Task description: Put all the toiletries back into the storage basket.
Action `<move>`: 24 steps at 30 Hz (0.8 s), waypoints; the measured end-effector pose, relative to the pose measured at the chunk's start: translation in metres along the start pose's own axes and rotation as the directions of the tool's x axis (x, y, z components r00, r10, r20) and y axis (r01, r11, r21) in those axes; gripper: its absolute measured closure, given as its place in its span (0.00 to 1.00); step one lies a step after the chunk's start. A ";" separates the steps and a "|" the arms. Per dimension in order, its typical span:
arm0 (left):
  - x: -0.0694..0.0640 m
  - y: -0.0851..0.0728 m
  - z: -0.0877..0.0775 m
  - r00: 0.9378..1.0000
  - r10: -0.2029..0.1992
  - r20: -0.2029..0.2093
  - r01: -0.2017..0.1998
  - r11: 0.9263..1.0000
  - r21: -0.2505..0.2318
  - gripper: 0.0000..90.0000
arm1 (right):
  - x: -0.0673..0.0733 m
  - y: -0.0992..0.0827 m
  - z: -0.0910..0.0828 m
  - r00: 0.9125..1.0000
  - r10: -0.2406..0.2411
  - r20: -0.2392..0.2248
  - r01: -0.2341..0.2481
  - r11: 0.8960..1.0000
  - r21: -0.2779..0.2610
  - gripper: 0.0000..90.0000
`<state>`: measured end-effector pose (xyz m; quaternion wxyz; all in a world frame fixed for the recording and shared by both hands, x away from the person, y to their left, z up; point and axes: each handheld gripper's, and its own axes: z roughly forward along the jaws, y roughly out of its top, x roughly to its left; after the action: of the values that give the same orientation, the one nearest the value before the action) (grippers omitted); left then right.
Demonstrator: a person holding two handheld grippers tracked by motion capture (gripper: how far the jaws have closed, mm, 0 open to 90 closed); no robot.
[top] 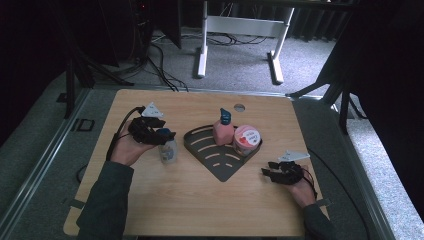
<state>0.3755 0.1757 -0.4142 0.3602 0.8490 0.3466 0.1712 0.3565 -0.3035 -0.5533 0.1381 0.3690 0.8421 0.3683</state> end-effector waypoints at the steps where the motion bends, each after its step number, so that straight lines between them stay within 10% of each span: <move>1: 0.000 -0.001 0.000 1.000 0.000 0.003 0.000 1.000 0.003 0.46 | 0.000 0.000 0.000 1.000 0.000 0.000 0.000 1.000 0.000 0.60; 24: -0.002 -0.012 -0.001 1.000 -0.027 0.013 0.026 0.999 0.046 0.58 | 0.000 0.000 0.000 1.000 -0.001 0.001 0.001 1.000 0.002 0.60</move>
<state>0.3680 0.1813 -0.4222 0.3453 0.8535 0.3593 0.1527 0.3563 -0.3034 -0.5531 0.1385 0.3687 0.8427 0.3672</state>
